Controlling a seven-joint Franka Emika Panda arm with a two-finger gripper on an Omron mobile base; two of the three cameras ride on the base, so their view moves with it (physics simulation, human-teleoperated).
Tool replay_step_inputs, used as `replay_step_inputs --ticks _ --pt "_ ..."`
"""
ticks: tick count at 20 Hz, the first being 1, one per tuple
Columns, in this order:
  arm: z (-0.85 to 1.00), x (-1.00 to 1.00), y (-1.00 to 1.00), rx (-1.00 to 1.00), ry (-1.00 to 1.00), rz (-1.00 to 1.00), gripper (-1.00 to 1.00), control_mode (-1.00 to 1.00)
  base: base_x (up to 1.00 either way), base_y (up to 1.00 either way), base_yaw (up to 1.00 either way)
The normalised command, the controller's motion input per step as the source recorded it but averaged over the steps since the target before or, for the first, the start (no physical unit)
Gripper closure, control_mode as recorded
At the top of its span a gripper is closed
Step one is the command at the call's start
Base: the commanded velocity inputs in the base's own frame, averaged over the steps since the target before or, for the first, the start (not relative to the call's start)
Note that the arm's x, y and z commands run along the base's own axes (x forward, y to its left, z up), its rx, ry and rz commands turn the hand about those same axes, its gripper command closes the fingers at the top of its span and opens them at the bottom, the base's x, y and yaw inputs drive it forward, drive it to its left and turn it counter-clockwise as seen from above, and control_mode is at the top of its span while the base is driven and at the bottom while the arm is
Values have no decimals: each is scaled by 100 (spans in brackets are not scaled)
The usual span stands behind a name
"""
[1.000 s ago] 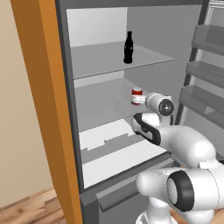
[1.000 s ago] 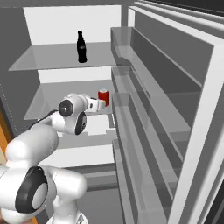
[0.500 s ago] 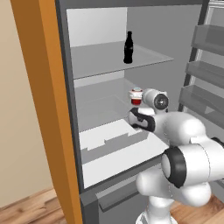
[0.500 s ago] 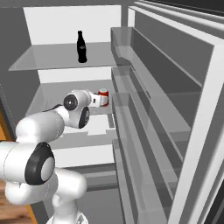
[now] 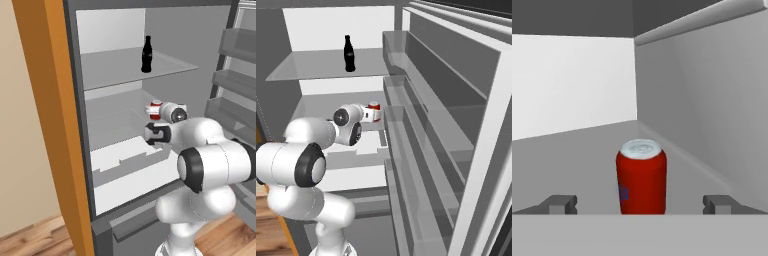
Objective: Open the fridge, grab two sodas, and place both sodas inside the bowl with ice on the dining counter.
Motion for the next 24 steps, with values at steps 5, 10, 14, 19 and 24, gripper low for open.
replay_step_inputs --ticks 5,10,14,19,24 --pt "-18 27 0 -3 0 0 -100 -100 0 0 0" --pt "-6 26 0 -1 0 0 -100 -100 0 0 0" --pt "0 23 -1 0 0 0 -100 -100 0 0 0" --pt "-4 17 -13 0 0 0 -100 -100 0 0 0" --pt "-5 16 -10 0 0 0 -100 -100 0 0 0"
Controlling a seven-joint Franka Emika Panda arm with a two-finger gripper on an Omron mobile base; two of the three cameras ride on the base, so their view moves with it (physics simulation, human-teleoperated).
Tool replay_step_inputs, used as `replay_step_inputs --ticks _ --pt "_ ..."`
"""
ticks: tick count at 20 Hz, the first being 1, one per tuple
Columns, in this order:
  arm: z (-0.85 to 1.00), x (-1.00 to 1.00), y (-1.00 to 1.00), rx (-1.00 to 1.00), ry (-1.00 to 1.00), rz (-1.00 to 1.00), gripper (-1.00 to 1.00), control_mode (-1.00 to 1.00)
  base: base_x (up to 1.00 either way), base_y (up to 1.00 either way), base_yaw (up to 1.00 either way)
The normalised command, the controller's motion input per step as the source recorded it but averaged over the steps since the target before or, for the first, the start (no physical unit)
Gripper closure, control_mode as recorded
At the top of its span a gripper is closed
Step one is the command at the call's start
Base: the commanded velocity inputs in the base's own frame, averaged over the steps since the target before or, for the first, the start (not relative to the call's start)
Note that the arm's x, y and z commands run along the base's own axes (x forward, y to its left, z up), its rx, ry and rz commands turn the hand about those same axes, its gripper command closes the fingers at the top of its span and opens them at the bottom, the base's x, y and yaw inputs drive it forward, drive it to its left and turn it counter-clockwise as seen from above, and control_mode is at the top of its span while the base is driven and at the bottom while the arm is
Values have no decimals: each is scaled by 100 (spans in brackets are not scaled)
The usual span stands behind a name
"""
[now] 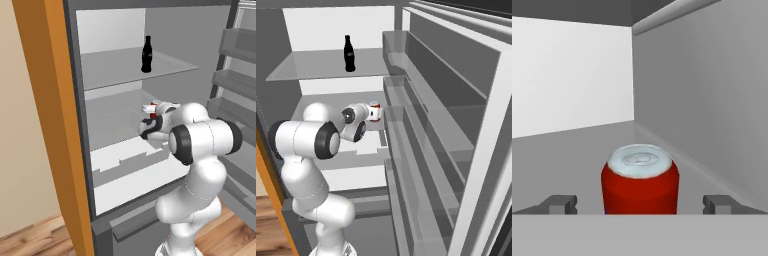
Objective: Open the fridge, grab two sodas, and place both sodas inside the bowl with ice on the dining counter.
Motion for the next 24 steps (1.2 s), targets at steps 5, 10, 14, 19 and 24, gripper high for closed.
replay_step_inputs --ticks 5,10,14,19,24 --pt "-7 17 0 0 0 0 -100 -100 0 0 0" --pt "-7 22 -1 0 0 0 -100 -100 0 0 0" --pt "-6 24 -7 0 0 0 -100 -100 0 0 0" --pt "-15 22 -5 0 0 0 100 -100 0 0 0" --pt "-15 6 -1 0 1 0 100 -100 0 0 0"
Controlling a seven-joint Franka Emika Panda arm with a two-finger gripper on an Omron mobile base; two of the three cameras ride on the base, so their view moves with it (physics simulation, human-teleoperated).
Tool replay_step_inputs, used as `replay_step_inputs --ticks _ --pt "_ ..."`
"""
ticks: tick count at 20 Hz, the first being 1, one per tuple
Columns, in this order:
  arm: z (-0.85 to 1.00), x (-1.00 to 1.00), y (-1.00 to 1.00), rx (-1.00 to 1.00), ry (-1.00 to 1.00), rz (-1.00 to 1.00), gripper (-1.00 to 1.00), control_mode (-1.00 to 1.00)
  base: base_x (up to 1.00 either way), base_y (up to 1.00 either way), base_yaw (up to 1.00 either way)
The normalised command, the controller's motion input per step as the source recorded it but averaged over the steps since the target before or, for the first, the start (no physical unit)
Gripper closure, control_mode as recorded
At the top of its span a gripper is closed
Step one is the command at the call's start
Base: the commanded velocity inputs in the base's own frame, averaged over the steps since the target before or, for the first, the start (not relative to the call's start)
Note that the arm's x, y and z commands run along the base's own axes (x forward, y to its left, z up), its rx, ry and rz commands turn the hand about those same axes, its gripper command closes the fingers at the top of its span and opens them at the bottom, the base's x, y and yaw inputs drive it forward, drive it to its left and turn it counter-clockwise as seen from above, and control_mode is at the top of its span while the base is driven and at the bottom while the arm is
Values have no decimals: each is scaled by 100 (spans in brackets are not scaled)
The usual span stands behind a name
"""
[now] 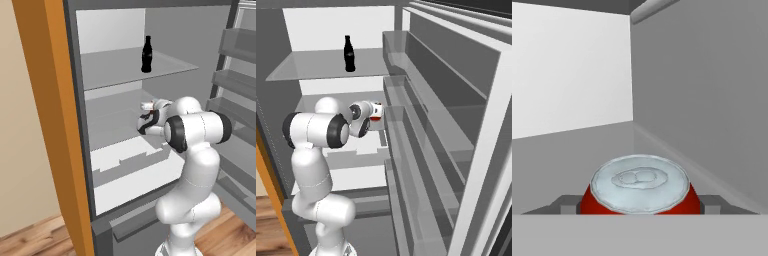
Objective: Open the fridge, grab two sodas, and place both sodas inside the bowl with ice on the dining counter.
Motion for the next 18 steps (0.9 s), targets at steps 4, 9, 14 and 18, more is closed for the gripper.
replay_step_inputs --ticks 4,9,14,18 --pt "-3 -3 -1 0 -3 0 100 -100 0 0 0" --pt "0 -40 -4 0 -14 0 100 -100 0 0 0" --pt "3 -49 0 0 -8 0 100 -100 0 0 0" --pt "8 -63 0 0 -8 0 100 -100 0 0 0"
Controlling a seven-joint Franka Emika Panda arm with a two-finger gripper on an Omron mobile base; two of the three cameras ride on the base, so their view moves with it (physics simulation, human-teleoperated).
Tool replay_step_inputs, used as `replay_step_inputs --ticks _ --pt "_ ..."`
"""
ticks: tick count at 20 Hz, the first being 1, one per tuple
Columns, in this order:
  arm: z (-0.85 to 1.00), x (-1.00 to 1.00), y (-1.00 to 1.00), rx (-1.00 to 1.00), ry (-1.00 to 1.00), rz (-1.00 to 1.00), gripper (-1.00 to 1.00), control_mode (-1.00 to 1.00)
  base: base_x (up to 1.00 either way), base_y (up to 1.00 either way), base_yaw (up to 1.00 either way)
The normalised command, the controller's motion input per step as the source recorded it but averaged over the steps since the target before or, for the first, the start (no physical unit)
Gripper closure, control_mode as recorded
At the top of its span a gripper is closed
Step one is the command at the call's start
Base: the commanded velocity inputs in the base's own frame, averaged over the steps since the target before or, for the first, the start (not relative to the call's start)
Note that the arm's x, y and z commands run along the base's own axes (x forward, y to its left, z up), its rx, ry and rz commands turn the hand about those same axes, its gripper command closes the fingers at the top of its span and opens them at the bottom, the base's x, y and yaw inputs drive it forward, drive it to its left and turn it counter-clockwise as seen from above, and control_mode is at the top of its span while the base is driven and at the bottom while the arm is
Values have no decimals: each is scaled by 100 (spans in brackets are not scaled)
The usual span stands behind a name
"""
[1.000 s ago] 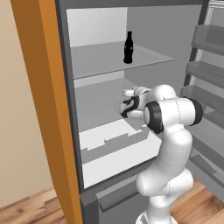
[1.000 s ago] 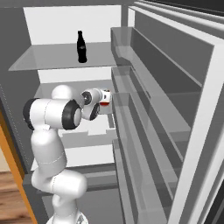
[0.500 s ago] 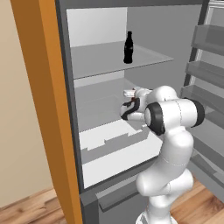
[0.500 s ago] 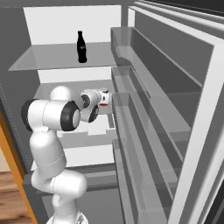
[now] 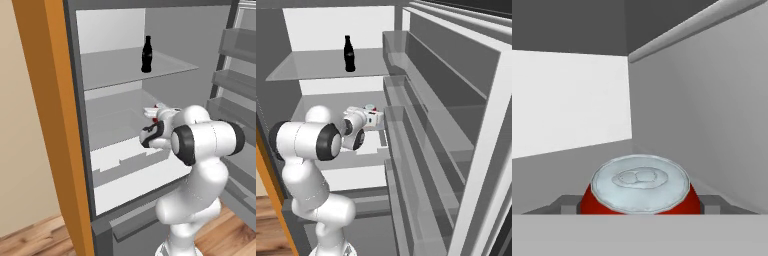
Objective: Open the fridge, grab two sodas, and place both sodas inside the bowl with ice on the dining counter.
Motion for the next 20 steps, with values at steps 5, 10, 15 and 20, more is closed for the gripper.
replay_step_inputs --ticks 5,10,15,20 --pt "6 -89 0 0 -5 0 100 -100 0 0 0" --pt "52 -68 1 0 4 -3 100 -100 0 0 0" --pt "40 -71 5 0 14 -4 100 -100 0 0 0" --pt "52 -61 3 0 20 -3 100 -100 0 0 0"
